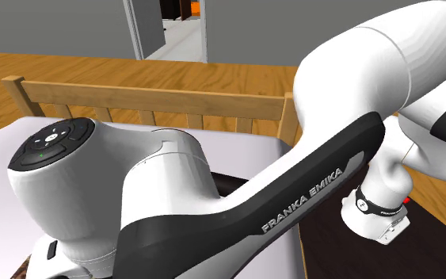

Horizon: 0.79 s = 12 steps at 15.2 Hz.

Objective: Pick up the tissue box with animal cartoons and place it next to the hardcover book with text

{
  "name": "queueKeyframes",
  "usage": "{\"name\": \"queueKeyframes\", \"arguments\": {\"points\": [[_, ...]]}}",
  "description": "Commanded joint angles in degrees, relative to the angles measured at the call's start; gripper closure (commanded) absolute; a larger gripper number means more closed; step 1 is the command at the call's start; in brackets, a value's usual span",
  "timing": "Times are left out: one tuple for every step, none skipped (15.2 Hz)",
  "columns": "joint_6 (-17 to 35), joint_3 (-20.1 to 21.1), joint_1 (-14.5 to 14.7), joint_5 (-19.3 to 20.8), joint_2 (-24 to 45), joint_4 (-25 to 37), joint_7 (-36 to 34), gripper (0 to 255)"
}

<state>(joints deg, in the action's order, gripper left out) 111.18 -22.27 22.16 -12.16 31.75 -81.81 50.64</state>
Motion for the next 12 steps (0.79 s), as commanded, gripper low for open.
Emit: {"name": "queueKeyframes", "arguments": {"points": [[1.17,0.16,0.01,-0.24,0.64,-0.53,0.04,255],[1.81,0.22,0.01,-0.34,0.86,-0.96,0.11,255],[2.45,0.29,0.01,-0.45,1.10,-1.37,0.18,255],[3.33,0.38,0.00,-0.61,1.46,-1.92,0.29,255],[3.34,0.38,0.00,-0.61,1.45,-1.93,0.29,255],[3.33,0.38,0.00,-0.61,1.45,-1.93,0.29,255],[3.33,0.37,0.00,-0.61,1.45,-1.92,0.29,255],[3.33,0.37,0.00,-0.62,1.46,-1.92,0.29,255],[3.33,0.37,0.01,-0.62,1.46,-1.92,0.29,255],[3.33,0.36,0.01,-0.62,1.46,-1.92,0.29,255],[3.33,0.36,0.01,-0.62,1.46,-1.92,0.29,255],[3.33,0.36,0.01,-0.62,1.46,-1.92,0.30,255]]}}
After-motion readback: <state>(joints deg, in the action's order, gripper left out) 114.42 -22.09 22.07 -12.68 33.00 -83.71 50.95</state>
